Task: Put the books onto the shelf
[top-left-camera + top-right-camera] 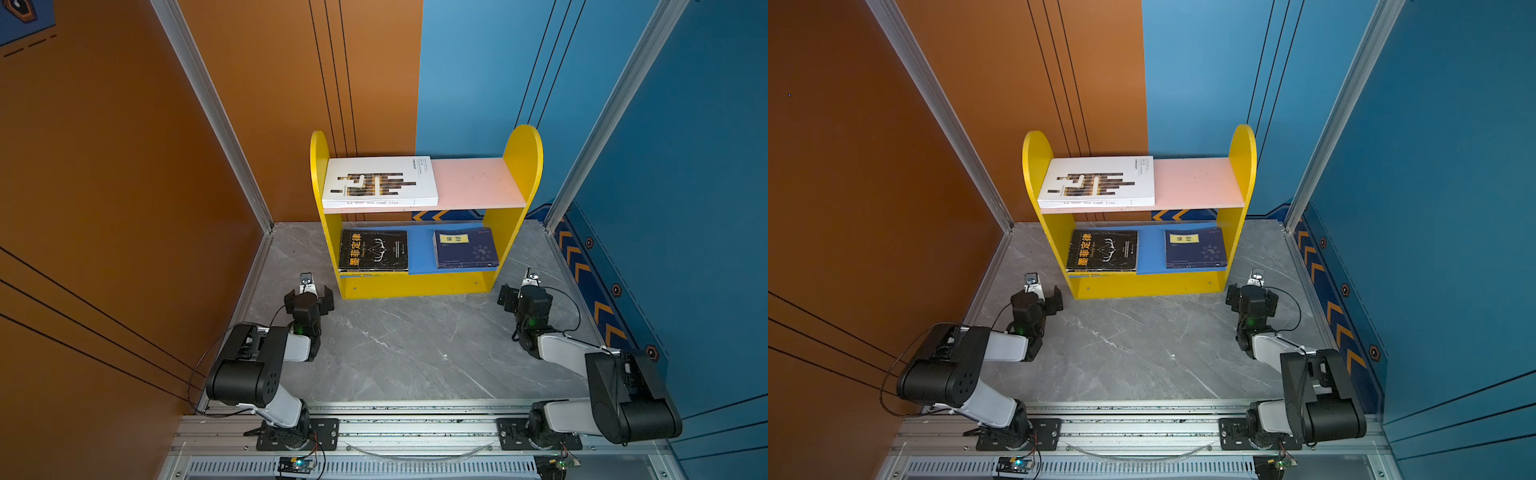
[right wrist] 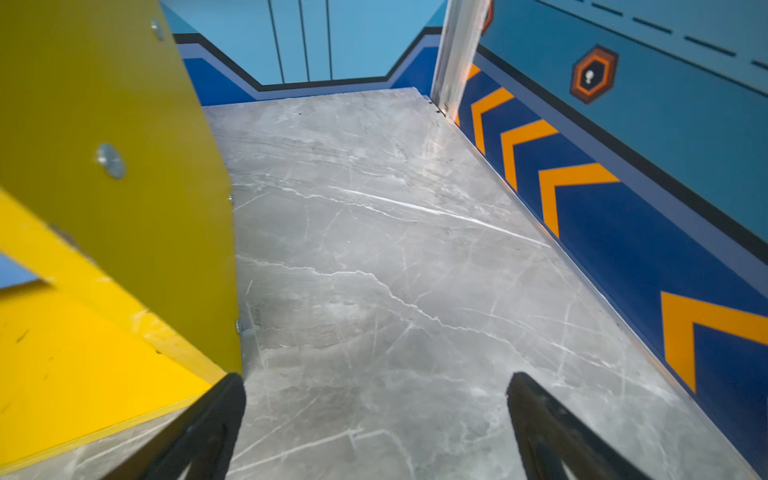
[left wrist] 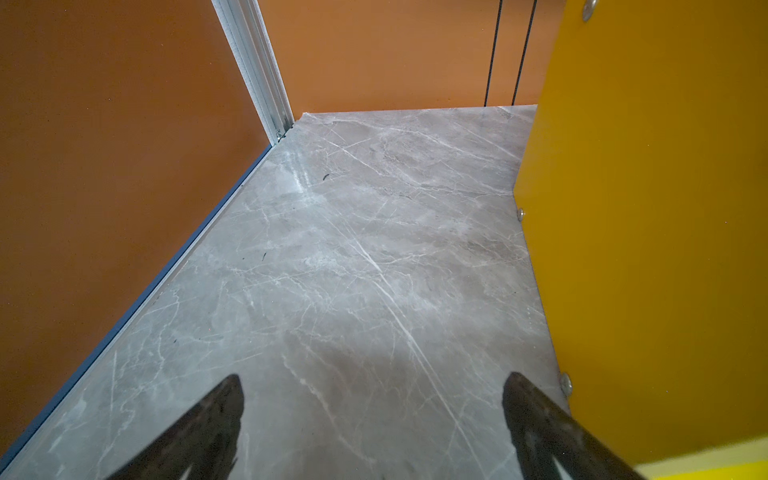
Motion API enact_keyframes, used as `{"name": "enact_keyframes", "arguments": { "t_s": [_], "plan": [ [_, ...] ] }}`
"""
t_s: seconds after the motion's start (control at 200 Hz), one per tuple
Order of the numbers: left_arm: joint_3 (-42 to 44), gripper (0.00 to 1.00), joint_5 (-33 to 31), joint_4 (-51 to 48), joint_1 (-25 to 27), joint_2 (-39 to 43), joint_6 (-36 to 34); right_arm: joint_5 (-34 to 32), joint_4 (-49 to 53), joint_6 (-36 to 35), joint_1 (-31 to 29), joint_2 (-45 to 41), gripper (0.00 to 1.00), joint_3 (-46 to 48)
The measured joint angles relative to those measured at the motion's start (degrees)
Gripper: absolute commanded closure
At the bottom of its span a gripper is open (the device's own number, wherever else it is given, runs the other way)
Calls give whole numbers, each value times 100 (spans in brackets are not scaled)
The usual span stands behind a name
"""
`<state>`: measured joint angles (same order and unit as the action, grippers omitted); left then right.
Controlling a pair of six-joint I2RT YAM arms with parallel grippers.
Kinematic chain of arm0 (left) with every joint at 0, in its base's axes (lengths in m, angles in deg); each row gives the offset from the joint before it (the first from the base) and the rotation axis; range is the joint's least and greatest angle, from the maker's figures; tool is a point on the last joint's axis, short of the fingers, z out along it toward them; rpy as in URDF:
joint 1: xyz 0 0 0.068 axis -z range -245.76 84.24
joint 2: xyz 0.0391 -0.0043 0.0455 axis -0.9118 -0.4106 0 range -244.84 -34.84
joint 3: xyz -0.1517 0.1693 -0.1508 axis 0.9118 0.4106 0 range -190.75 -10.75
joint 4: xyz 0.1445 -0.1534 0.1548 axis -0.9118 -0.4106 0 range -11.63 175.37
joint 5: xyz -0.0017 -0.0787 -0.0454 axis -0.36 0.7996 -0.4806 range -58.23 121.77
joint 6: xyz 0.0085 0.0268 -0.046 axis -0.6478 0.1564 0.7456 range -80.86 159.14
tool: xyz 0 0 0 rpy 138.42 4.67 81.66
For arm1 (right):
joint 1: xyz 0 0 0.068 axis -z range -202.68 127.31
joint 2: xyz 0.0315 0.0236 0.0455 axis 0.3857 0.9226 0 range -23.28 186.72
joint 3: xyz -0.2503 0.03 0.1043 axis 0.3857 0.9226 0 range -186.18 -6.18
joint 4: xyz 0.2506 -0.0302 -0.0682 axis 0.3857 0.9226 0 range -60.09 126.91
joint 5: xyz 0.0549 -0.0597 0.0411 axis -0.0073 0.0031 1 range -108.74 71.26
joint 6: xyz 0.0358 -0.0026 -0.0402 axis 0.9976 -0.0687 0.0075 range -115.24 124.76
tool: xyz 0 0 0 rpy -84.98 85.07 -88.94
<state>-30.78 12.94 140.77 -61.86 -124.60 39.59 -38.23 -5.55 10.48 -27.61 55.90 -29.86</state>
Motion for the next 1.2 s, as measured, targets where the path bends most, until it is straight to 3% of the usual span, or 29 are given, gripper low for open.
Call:
{"name": "enact_keyframes", "arguments": {
  "t_s": [0.391, 0.691, 1.197],
  "plan": [
    [0, 2, 2, 0, 0, 0, 0, 387, -1217, -190, 94, 807, 0, 188],
    [0, 2, 15, -4, -26, 0, 7, 732, -1362, -184, 297, 848, 0, 201],
    [0, 2, 70, -90, -46, 0, 42, 750, -1364, -186, 280, 848, 0, 201]
  ]
}}
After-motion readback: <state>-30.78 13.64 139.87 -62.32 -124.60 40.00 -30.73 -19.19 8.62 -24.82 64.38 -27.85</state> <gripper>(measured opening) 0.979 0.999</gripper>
